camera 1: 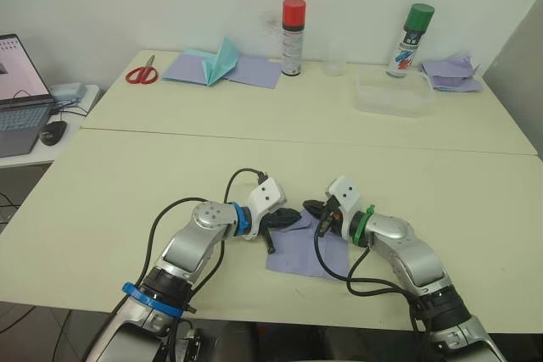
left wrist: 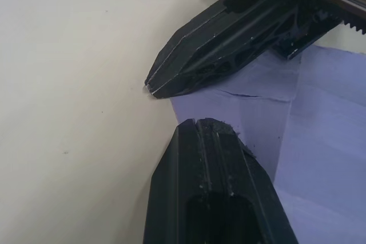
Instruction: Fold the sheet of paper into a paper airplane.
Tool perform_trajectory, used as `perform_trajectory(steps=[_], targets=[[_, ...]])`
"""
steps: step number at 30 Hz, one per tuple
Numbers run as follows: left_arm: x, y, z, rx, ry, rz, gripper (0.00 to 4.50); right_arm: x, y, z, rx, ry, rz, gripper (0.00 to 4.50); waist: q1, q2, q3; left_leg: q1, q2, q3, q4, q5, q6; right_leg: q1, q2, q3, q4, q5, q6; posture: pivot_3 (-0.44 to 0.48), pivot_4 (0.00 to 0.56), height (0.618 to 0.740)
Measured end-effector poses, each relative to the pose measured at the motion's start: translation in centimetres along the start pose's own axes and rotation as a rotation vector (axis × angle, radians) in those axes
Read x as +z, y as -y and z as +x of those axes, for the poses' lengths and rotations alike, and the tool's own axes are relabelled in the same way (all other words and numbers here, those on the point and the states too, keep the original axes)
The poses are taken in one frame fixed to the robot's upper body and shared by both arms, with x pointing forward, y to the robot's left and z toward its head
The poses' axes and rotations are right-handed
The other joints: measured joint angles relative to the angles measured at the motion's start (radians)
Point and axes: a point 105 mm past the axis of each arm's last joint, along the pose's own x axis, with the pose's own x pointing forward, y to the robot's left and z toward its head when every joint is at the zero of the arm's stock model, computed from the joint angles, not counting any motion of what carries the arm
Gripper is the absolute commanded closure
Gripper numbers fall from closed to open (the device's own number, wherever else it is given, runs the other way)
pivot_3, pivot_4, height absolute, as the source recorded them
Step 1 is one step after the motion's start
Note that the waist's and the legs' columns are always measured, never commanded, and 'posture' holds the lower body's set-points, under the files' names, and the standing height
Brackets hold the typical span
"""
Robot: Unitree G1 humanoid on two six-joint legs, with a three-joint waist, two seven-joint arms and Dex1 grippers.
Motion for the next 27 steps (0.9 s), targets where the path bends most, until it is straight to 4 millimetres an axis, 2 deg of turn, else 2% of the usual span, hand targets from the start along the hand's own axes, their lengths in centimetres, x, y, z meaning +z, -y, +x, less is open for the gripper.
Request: perform_trajectory(steps=[3, 9, 13, 15, 17, 20, 22, 26, 27], targets=[[-0.6, 0.1, -1.2, -0.002, -0.023, 0.013, 4.47, 0.0, -0.1, 0.0, 0.001, 0.001, 0.000, 4.50, -0.002, 0.000, -0.001, 0.001, 0.000, 0.000, -0.001, 0.000, 0.000, 0.000, 0.000, 0.000, 0.000, 0.000, 0.000, 0.000, 0.150, 0.740], [-1.9, 1.7, -4.6, -0.051, -0.066, -0.021, 4.47, -0.1, -0.3, -0.1, 0.001, 0.003, 0.006, 4.50, -0.002, 0.000, -0.001, 0.002, 0.002, 0.000, -0.005, 0.001, -0.001, 0.000, -0.002, 0.000, -0.001, 0.000, -0.001, 0.000, 0.150, 0.740], [-1.4, 0.8, -5.6, -0.011, -0.047, -0.072, 4.47, -0.2, -0.2, -0.1, -0.002, 0.003, 0.007, 4.50, -0.001, 0.000, -0.001, 0.002, 0.002, 0.000, -0.005, 0.001, -0.001, -0.001, -0.002, 0.000, -0.001, -0.001, 0.000, 0.000, 0.150, 0.740], [0.5, -0.1, -5.3, 0.013, 0.014, -0.052, 4.47, -0.1, -0.3, 0.0, 0.000, 0.005, 0.009, 4.50, 0.000, 0.000, -0.001, 0.002, 0.001, 0.000, -0.004, 0.001, -0.001, -0.001, -0.002, -0.001, -0.001, -0.001, 0.000, 0.000, 0.150, 0.740], [1.7, -0.2, -4.9, 0.013, 0.049, -0.031, 4.47, -0.1, -0.5, 0.1, 0.005, 0.008, 0.010, 4.50, 0.000, 0.000, -0.001, 0.002, 0.000, 0.001, -0.005, 0.001, -0.001, -0.001, -0.001, 0.000, -0.001, -0.001, 0.000, 0.000, 0.150, 0.740], [2.8, -0.1, -3.3, 0.029, 0.095, 0.000, 4.47, 0.0, -0.5, 0.1, 0.012, 0.009, 0.008, 4.50, -0.001, 0.000, -0.001, 0.001, -0.001, 0.001, -0.006, 0.001, -0.001, -0.001, 0.000, 0.000, -0.001, 0.000, -0.001, 0.000, 0.150, 0.740], [2.3, 0.4, -2.3, 0.013, 0.071, 0.010, 4.47, 0.0, -0.6, 0.1, 0.016, 0.009, 0.007, 4.50, -0.002, 0.000, -0.001, 0.002, -0.001, 0.001, -0.007, 0.001, -0.001, -0.002, 0.000, 0.001, -0.001, 0.000, -0.001, 0.000, 0.150, 0.740], [-0.2, 1.1, -1.0, -0.015, -0.034, 0.043, 4.47, 0.1, -0.6, 0.0, 0.019, 0.016, 0.010, 4.50, -0.001, 0.000, -0.001, 0.001, 0.000, 0.001, -0.008, 0.001, -0.002, -0.003, 0.000, 0.001, -0.001, 0.000, -0.001, 0.000, 0.150, 0.740], [-0.3, 1.1, -0.9, -0.013, -0.037, 0.069, 4.47, 0.2, -0.7, 0.0, 0.023, 0.023, 0.020, 4.50, 0.000, 0.000, -0.001, 0.001, 0.000, 0.001, -0.008, 0.001, -0.002, -0.002, 0.000, 0.001, -0.001, 0.000, -0.001, 0.000, 0.150, 0.740]])
